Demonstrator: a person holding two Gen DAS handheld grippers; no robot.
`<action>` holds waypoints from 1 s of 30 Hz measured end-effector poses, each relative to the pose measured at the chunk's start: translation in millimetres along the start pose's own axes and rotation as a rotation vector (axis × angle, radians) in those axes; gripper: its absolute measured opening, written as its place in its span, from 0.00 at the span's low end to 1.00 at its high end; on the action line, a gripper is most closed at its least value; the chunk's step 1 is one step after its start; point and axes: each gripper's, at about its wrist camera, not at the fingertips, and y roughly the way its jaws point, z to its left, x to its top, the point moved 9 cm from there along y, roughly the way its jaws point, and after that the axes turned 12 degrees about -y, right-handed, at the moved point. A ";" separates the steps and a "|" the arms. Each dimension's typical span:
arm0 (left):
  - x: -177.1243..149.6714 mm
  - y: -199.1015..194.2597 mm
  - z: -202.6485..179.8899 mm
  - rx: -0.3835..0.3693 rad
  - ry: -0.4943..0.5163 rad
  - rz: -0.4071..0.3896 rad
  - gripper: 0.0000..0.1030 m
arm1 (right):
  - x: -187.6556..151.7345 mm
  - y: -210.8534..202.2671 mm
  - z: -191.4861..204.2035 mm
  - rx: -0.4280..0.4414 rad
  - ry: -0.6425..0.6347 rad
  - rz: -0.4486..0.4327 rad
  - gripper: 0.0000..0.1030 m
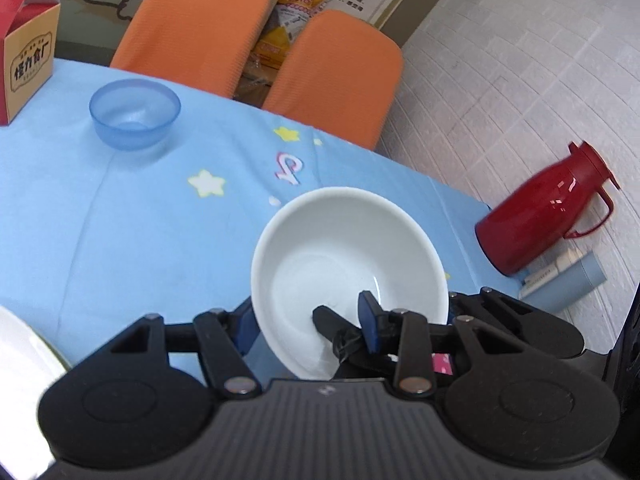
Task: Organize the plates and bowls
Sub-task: 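Carry the white bowl with the right tool into the steel bowl, release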
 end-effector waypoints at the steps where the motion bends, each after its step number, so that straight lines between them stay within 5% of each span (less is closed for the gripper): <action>1: -9.8 -3.3 -2.1 -0.008 0.008 0.011 0.36 | -7.7 -6.4 2.0 -0.009 0.007 0.005 0.92; 11: -78.2 -24.4 0.0 -0.014 0.080 0.066 0.39 | -56.6 -38.7 32.2 -0.018 0.078 0.016 0.96; 18: -82.3 -22.0 15.0 -0.006 0.070 0.083 0.45 | -63.4 -32.9 41.3 0.021 0.105 0.000 0.96; 23: -80.4 -28.1 13.1 -0.021 0.092 0.071 0.62 | -68.5 -45.6 37.9 0.028 0.170 -0.049 1.00; 30: -74.5 -47.3 1.3 -0.077 0.114 0.032 0.69 | -68.3 -67.4 22.6 -0.053 0.207 -0.122 1.00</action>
